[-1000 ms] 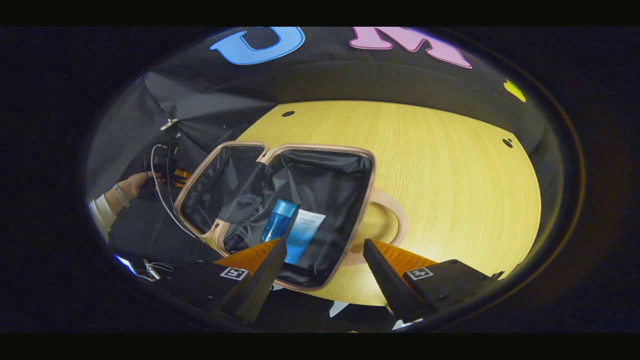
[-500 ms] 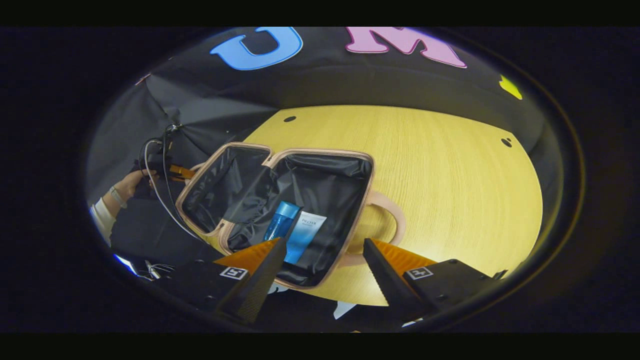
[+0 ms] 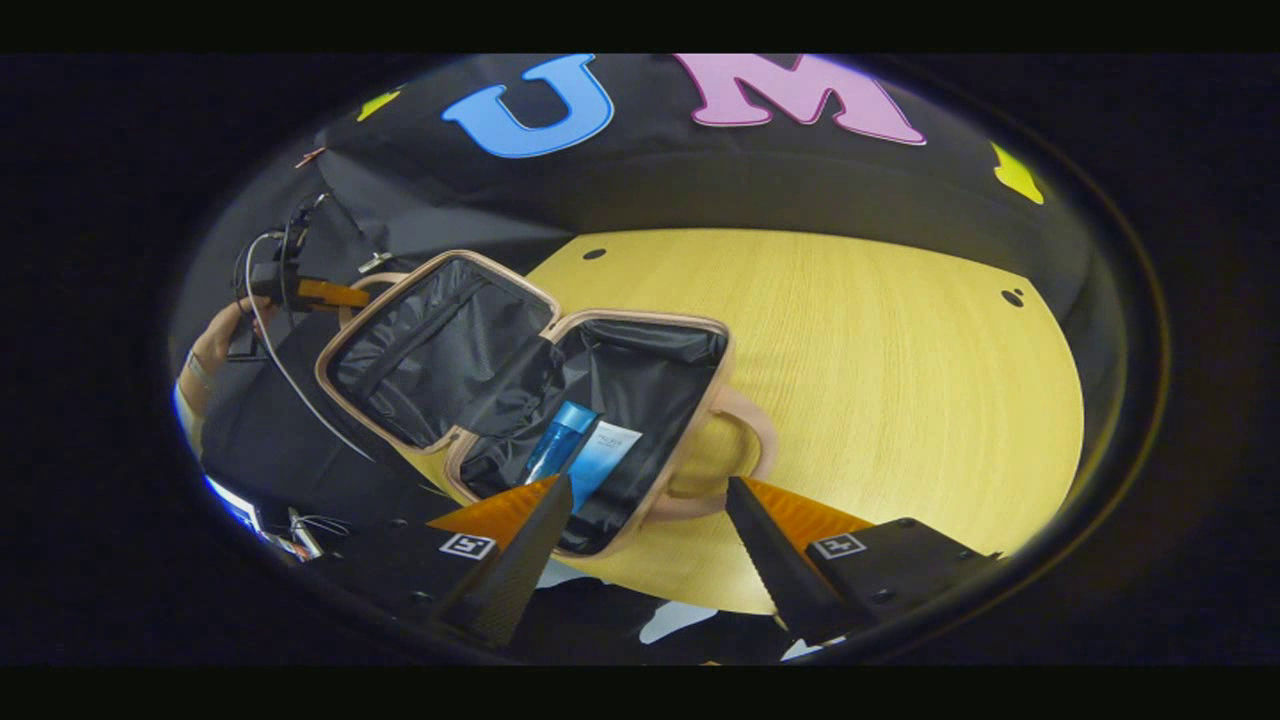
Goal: First open the suitcase, pack the skin care products into it, and then close the suitcase.
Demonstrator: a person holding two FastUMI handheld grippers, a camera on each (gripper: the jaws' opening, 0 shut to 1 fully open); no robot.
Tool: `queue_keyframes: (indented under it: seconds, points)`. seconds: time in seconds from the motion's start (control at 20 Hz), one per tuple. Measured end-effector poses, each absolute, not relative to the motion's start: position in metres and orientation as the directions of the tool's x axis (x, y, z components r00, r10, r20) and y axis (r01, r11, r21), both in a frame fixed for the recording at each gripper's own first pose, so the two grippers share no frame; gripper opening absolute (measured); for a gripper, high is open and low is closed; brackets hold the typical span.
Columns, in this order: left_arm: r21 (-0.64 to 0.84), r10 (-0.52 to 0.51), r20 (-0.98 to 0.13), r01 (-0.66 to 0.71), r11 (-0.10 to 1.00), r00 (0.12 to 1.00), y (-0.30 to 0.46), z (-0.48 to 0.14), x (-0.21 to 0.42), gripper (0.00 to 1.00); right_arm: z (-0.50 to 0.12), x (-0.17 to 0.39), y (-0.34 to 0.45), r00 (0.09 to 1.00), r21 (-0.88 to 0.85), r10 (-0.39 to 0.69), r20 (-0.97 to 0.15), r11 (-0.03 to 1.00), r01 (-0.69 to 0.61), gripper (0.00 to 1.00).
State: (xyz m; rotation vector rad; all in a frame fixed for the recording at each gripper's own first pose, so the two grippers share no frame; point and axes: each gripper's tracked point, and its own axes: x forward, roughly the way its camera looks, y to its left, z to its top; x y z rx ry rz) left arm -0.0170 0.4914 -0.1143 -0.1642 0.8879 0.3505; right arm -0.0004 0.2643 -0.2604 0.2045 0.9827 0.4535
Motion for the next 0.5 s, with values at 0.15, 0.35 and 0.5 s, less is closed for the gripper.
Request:
queue_keyframes:
  seconds: [0.15,0.35,0.5]
  points:
    - [-0.001,0.213,-0.744,-0.319,0.948,0.633,0.433,-0.076,-0.006,0.06,-0.253,-0.007,0.246,0.475,0.390,0.481,-0.737,0.876,-0.283,0.98]
    - [0.016,0.149,-0.721,-0.198,0.980,0.677,0.344,-0.044,0.008,0.06,-0.245,-0.009,0.197,0.502,0.376,0.475,-0.723,0.880,-0.291,0.98]
    - [-0.060,0.042,-0.712,-0.120,0.991,0.701,0.261,-0.043,0.018,0.06,-0.244,-0.013,0.163,0.512,0.390,0.466,-0.722,0.885,-0.255,0.98]
